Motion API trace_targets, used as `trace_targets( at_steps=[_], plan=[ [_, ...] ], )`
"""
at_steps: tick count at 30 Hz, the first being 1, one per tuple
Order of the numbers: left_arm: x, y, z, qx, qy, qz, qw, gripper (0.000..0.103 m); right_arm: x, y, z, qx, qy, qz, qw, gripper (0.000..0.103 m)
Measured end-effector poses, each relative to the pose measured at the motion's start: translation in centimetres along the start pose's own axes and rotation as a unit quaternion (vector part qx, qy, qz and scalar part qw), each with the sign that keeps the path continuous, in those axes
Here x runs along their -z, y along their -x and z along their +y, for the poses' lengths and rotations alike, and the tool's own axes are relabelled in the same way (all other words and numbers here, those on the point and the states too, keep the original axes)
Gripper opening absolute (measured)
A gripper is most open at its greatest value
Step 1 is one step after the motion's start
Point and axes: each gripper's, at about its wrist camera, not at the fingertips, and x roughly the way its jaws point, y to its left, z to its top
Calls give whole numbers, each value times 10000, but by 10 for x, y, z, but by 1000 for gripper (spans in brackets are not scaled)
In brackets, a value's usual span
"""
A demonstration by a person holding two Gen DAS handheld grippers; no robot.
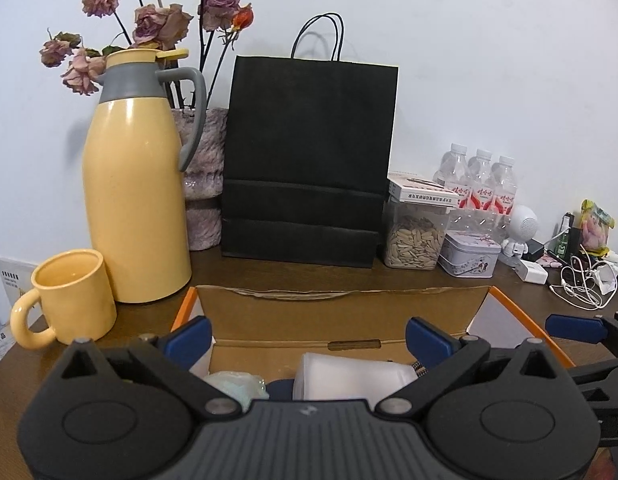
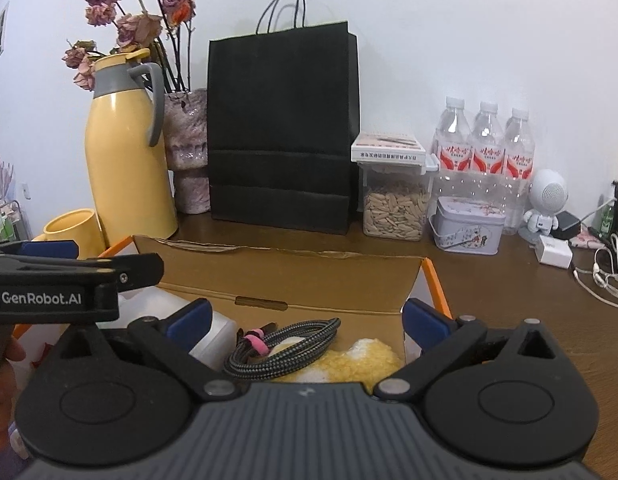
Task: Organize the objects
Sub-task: 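Open the left tool to drop the container while the right tool drops the cable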
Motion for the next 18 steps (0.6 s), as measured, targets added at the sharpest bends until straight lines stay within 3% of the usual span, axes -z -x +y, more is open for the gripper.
trace_targets(
  at_steps=[18],
  plan=[
    [24, 59, 9, 137, -19, -208, 9997, 103, 34, 59, 12, 133, 348, -321, 9988, 103]
  ],
)
